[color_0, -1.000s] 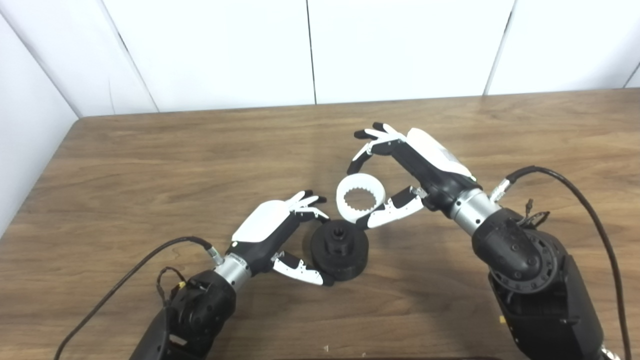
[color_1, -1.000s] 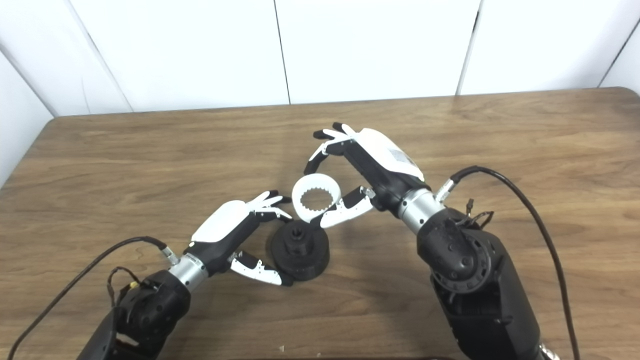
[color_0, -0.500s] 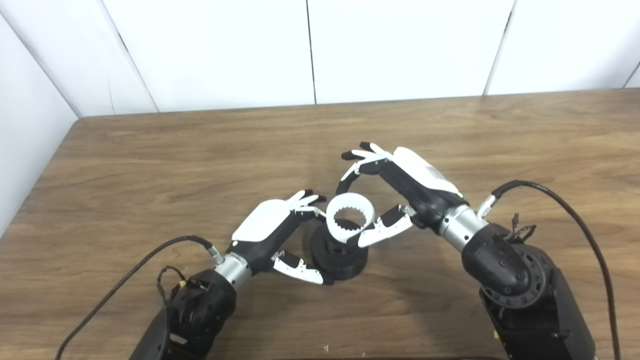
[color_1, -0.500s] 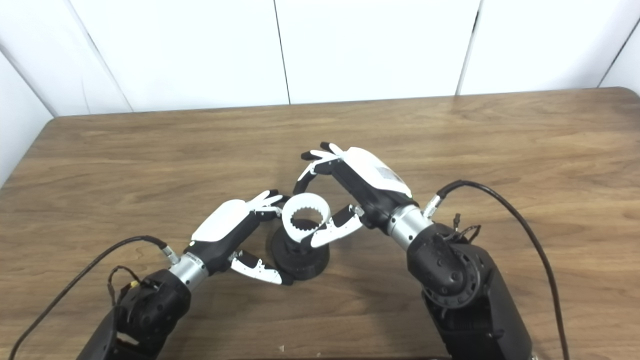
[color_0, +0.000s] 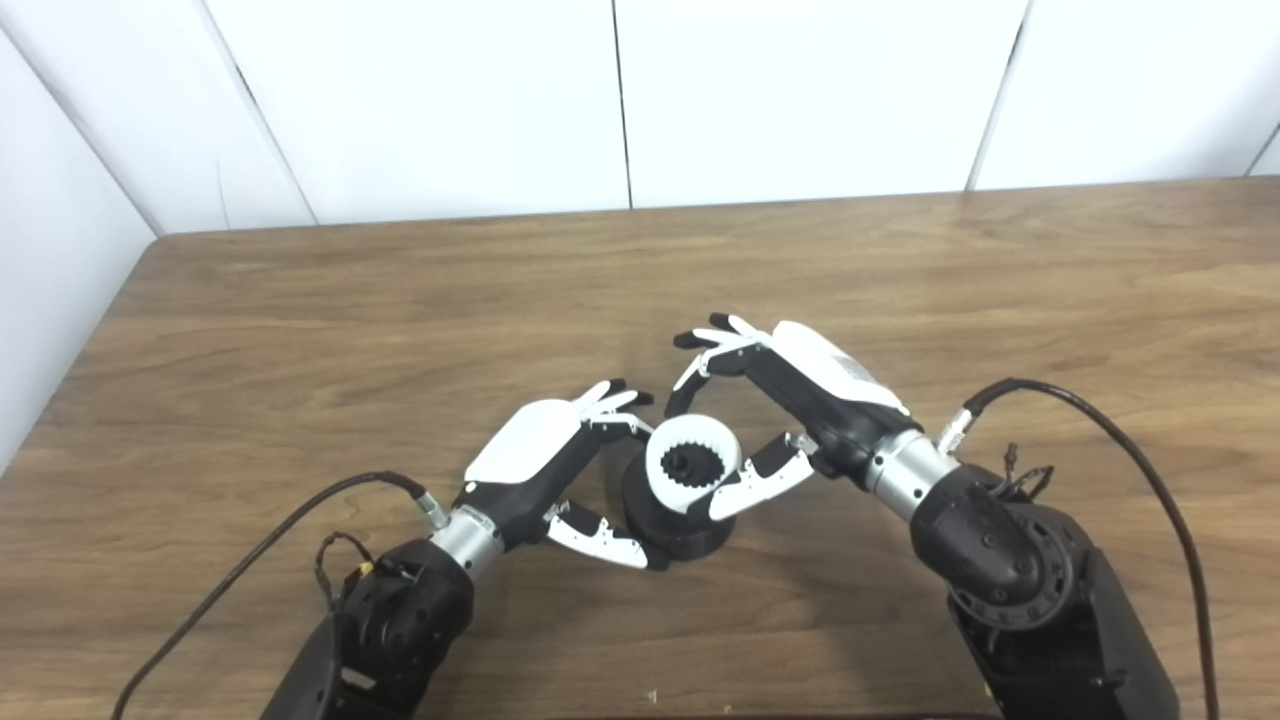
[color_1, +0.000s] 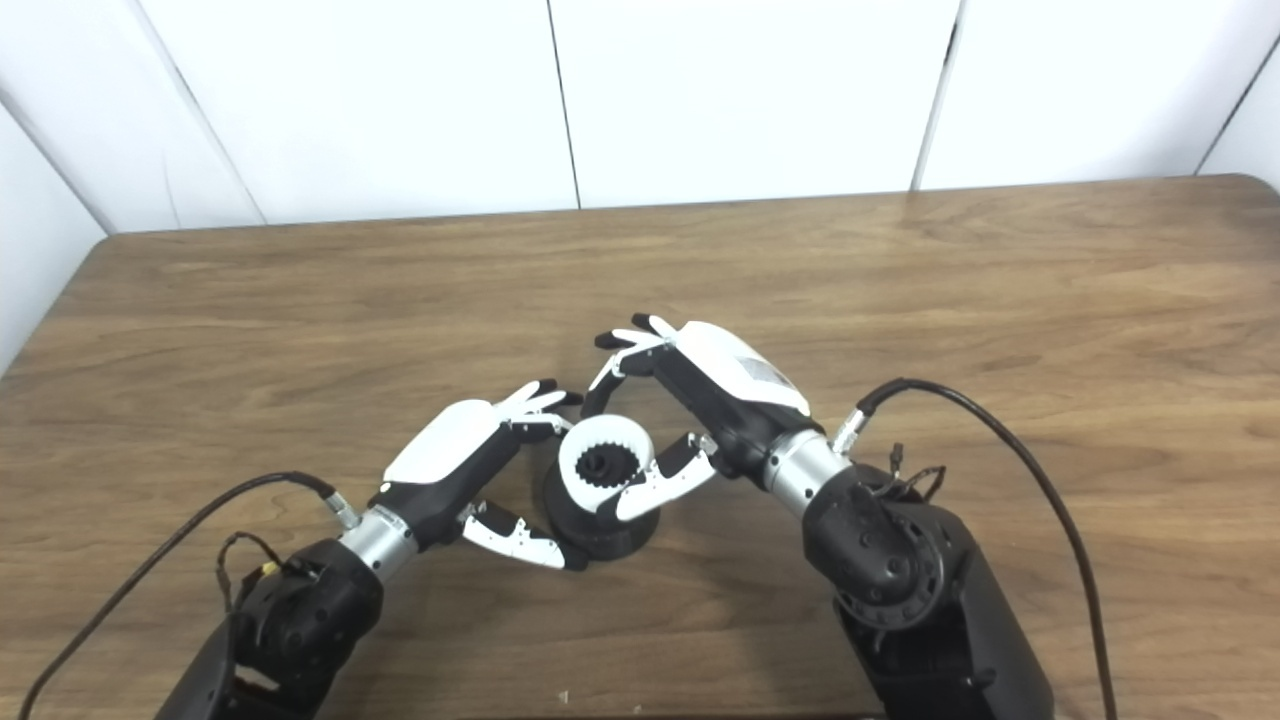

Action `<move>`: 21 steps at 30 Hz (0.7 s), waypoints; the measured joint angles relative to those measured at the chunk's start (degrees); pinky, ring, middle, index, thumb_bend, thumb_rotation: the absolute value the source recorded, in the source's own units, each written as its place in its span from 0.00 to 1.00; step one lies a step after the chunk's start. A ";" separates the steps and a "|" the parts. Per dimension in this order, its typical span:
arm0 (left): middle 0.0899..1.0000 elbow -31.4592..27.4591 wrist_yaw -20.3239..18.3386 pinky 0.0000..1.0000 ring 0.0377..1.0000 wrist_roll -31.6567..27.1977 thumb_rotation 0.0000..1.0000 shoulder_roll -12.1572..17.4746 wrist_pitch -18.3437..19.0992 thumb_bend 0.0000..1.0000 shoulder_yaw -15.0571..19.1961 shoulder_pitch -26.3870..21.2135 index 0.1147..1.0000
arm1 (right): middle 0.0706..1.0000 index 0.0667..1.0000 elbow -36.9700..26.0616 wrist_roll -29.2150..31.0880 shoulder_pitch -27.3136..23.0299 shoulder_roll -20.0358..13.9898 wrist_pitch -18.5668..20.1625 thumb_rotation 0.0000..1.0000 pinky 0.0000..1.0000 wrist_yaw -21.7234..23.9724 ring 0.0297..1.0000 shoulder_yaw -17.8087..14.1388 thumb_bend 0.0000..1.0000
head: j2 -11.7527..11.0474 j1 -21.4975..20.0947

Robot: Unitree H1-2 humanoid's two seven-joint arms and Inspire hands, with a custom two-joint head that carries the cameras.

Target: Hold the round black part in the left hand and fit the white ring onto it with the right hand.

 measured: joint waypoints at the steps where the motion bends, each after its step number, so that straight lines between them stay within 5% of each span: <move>1: 0.93 0.00 0.00 0.93 1.00 0.00 0.37 -0.01 0.00 0.78 0.00 0.00 0.59 | 0.89 0.45 0.15 0.01 0.00 0.02 -0.04 0.15 1.00 -0.21 1.00 0.03 0.52 | 0.00 0.00; 21: 0.93 -0.24 0.15 0.92 1.00 0.24 0.38 -0.21 0.25 0.78 -0.11 -0.01 0.59 | 0.90 0.45 1.64 0.43 -0.30 0.09 -0.55 0.15 1.00 -1.59 1.00 0.26 0.52 | -0.18 0.26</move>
